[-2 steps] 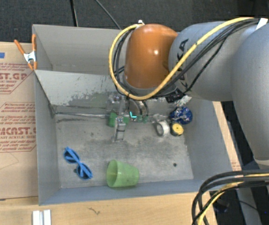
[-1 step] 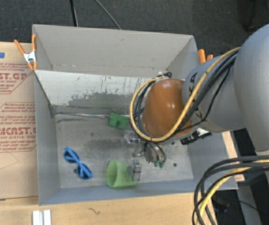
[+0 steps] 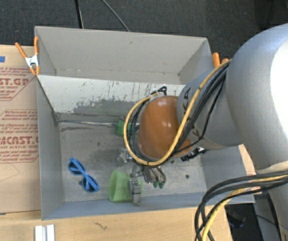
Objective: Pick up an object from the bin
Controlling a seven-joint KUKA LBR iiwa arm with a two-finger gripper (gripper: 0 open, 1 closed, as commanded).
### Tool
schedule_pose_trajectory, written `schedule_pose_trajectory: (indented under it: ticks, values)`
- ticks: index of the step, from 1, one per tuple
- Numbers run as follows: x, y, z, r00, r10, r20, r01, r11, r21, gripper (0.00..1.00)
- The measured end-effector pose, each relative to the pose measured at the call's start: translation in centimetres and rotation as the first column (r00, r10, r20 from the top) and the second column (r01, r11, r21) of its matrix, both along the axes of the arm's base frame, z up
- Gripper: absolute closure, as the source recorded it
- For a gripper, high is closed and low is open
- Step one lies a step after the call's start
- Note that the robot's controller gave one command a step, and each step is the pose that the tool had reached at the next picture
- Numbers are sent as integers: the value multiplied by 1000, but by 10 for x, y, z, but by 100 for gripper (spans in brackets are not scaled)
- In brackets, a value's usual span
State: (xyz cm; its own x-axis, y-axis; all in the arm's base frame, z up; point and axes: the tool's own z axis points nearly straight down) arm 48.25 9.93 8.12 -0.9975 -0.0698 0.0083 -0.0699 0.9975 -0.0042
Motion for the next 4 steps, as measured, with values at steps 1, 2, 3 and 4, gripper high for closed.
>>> schedule_pose_trajectory:
  ticks: [1, 2, 3, 4]
  values:
    - [-3, 1, 1, 1000, 0, -15, 0, 1000, 1, 100]
    - [5, 2, 125, 997, 79, 17, -79, 997, 6, 100]
    - [4, 2, 120, 997, 79, 9, -79, 997, 6, 0]
    - [10, 7, -6, 886, 464, -1, -464, 886, 1, 0]
